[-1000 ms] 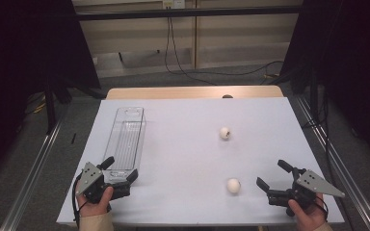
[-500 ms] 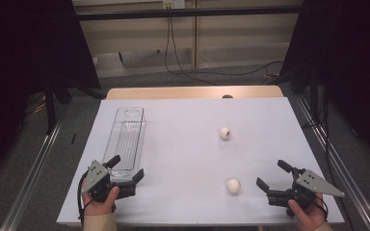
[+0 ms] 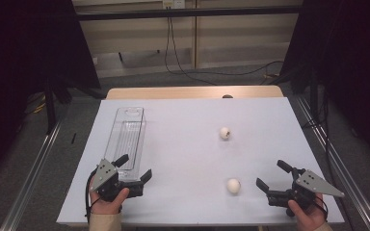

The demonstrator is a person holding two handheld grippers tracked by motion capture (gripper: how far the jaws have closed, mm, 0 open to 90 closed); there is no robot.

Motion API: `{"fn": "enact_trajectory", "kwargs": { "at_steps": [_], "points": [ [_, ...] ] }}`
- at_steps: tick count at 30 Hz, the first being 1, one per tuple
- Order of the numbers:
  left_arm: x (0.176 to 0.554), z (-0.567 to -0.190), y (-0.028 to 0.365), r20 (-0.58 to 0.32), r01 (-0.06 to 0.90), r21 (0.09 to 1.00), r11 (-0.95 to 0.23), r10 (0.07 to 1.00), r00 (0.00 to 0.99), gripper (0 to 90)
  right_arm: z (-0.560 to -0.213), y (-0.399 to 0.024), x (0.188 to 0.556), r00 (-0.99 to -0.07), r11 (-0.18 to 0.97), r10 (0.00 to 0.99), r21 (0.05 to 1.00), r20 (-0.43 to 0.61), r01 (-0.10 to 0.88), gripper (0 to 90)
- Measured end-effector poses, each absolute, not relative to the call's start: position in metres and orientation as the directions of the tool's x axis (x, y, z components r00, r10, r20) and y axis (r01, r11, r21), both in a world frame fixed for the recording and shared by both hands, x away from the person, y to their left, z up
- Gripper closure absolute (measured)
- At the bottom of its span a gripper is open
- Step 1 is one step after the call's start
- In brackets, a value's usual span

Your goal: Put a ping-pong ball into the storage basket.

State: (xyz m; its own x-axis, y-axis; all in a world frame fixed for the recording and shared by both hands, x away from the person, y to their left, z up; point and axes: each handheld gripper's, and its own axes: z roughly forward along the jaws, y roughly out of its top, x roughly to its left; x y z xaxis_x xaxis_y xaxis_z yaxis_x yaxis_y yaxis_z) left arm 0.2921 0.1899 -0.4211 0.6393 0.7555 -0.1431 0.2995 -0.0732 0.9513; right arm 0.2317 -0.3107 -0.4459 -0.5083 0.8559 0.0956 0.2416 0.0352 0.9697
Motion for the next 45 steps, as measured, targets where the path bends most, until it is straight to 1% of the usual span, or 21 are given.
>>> {"fn": "enact_trajectory", "kwargs": {
  "at_steps": [15,17,45],
  "points": [
    [0.294,-0.418,0.172,-0.137,0.296,0.951,-0.095,0.724,0.676,1.8,-0.446,-0.310,0.232,-0.511,0.039,0.854,0.969,0.093,0.243,0.5],
    [0.294,-0.418,0.170,-0.150,0.299,0.951,-0.084,0.717,0.680,1.8,-0.446,-0.310,0.232,-0.511,0.040,0.855,0.969,0.093,0.242,0.5],
    [0.297,-0.417,0.142,-0.170,0.311,0.945,-0.100,0.661,0.731,1.8,-0.445,-0.310,0.230,-0.515,0.041,0.853,0.969,0.092,0.242,0.6]
  ]
}}
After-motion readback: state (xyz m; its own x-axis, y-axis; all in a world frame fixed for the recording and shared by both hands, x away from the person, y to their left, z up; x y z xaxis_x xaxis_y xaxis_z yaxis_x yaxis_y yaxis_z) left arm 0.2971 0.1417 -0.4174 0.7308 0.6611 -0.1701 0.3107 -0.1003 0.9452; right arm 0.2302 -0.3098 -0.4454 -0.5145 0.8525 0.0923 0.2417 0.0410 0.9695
